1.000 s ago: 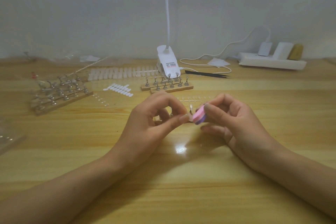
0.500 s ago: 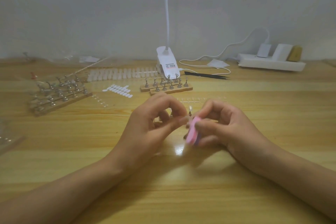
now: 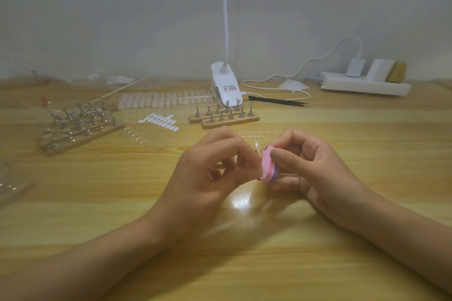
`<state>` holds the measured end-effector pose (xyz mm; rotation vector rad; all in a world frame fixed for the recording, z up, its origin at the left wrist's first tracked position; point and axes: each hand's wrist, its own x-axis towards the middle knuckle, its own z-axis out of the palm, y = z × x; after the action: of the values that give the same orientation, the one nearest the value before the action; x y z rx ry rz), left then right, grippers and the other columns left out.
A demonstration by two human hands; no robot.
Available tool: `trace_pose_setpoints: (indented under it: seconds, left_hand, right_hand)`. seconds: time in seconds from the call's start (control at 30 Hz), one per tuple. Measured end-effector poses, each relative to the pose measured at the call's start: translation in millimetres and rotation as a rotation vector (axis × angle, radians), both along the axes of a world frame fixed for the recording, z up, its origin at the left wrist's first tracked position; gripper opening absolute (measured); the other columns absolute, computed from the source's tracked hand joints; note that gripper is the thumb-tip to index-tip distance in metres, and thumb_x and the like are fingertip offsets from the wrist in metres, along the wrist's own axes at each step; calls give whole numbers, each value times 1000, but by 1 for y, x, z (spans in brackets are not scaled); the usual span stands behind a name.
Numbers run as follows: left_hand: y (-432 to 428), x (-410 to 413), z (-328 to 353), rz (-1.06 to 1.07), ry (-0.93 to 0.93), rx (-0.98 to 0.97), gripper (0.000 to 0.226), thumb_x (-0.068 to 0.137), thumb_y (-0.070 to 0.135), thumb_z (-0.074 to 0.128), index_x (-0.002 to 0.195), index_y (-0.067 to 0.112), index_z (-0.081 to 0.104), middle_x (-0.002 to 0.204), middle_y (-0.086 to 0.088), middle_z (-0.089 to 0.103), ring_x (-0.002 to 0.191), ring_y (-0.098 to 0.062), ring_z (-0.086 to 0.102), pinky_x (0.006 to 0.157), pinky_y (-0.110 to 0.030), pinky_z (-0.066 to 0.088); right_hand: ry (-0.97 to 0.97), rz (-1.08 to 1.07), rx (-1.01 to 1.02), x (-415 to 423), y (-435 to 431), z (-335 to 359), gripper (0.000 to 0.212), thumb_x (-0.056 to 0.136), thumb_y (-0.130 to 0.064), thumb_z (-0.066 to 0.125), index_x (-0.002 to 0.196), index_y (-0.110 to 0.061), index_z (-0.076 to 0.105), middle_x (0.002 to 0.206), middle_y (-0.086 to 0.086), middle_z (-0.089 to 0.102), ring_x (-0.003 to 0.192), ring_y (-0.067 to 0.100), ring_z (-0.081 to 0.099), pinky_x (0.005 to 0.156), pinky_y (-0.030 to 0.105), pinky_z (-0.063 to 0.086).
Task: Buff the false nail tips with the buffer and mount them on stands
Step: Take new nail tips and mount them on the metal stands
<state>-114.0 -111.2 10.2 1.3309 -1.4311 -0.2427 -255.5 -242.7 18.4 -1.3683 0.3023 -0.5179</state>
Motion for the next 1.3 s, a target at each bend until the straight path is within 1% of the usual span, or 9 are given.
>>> trace_pose_setpoints:
  seconds: [0.17,0.27,0.4,0.5,0.63,0.73,0.83,1.07,1.3]
  left_hand:
    - [-1,2,0,26,70,-12,10,83,31,69,79,23,67,89,4,58,74,-17,57,59,-24,46]
    - [-1,1,-1,21,39,2,9,83,30,72,78,24,67,90,4,57,74,-16,56,55,-30,48]
    - [-1,2,0,49,68,-12,9,83,28,73,79,22,68,90,6,54,73,-12,54,57,-19,46]
    - [-1,1,0,37,45,-4,10,82,28,73,80,19,69,89,5,55,74,-12,54,54,-26,49]
    - [0,1,2,58,56,-3,14,82,31,76,79,20,67,88,4,56,74,-14,55,54,-31,50]
    - [0,0,2,50,62,6,13,81,31,76,79,20,68,88,4,56,74,-13,54,54,-30,49]
    - [-1,0,2,68,73,14,11,81,29,73,78,20,68,87,6,56,73,-13,55,54,-29,49]
    - [-2,3,1,62,98,39,12,81,28,74,79,18,68,88,4,56,74,-12,55,58,-24,49]
    - [-1,2,0,40,88,41,14,80,33,75,79,21,69,87,5,56,74,-9,54,58,-21,47]
  right_hand:
    - [26,79,-76,-1,3,-1,20,75,-24,86,78,-21,67,89,10,74,80,31,75,61,30,60]
    - [-20,-24,-6,0,1,-3,17,70,-25,86,73,-23,69,87,10,74,76,22,74,59,26,58]
    - [13,64,-61,0,4,-2,21,71,-19,88,76,-19,68,89,12,74,79,33,75,64,33,62]
    - [-26,-30,11,0,1,-3,15,65,-24,82,72,-21,69,85,11,74,75,23,75,60,26,59]
    - [27,77,-80,1,4,-1,23,69,-21,89,75,-21,67,90,12,74,80,32,75,63,33,62]
    - [-6,-24,-16,0,0,-3,19,65,-25,86,72,-24,69,87,10,74,78,23,75,64,30,60]
    - [13,65,-53,1,1,-3,20,74,-20,87,77,-19,67,92,12,73,83,34,75,67,35,62]
    - [10,96,-50,1,0,-4,19,76,-15,85,79,-18,66,93,16,73,83,34,75,66,32,62]
    - [-24,-2,39,2,-5,-4,19,65,-26,79,76,-19,65,87,12,72,73,19,73,59,25,58]
